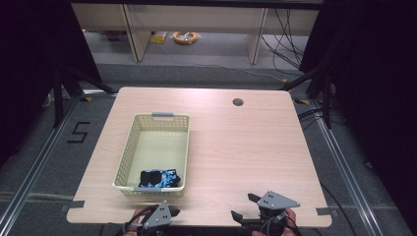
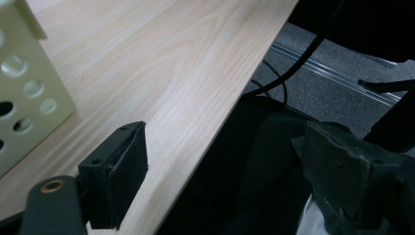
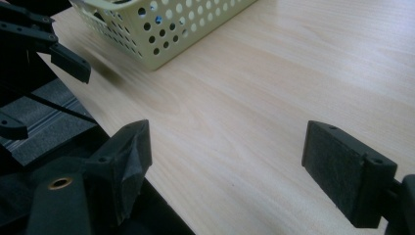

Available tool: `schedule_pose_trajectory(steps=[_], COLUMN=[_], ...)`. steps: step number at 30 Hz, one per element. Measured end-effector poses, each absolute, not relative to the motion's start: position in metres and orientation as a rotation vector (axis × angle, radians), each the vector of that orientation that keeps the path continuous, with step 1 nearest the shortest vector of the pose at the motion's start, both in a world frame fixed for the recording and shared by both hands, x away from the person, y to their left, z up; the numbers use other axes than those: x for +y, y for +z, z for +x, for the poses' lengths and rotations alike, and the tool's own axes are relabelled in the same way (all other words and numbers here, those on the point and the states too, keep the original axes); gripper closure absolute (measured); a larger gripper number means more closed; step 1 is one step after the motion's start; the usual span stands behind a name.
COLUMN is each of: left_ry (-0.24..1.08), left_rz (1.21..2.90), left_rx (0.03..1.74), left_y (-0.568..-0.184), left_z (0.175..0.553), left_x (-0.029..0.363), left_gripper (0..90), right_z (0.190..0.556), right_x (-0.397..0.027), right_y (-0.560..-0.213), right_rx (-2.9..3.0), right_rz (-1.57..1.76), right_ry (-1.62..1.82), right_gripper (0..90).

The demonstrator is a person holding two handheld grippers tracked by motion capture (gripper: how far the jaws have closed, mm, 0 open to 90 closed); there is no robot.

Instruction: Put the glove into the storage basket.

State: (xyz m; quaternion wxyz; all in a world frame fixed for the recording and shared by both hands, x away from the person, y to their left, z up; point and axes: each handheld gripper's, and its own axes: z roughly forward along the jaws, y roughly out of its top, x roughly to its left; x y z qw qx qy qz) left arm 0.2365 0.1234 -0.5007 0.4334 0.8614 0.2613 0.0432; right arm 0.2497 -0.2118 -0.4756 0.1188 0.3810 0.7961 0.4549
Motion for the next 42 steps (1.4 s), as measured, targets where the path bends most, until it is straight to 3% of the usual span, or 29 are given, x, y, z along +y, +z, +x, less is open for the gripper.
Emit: schedule_pose_trajectory(steps=[23, 42], left_ry=[0.126, 0.126], left_rz=[2.171, 2.173], left_rx=[0.67, 0.682], left_y=[-0.508, -0.509], left_z=[0.232, 0.235], left_x=[0.13, 0.131], left_gripper=[17.1, 17.3], right_z=[0.225, 0.226], right_x=[-0.218, -0.223], right_y=[-0.49, -0.492], right_rx=[2.42, 2.424], right_rz=[1.083, 1.03], right_ry=[1.146, 1.118], right_gripper=[17.3, 17.6])
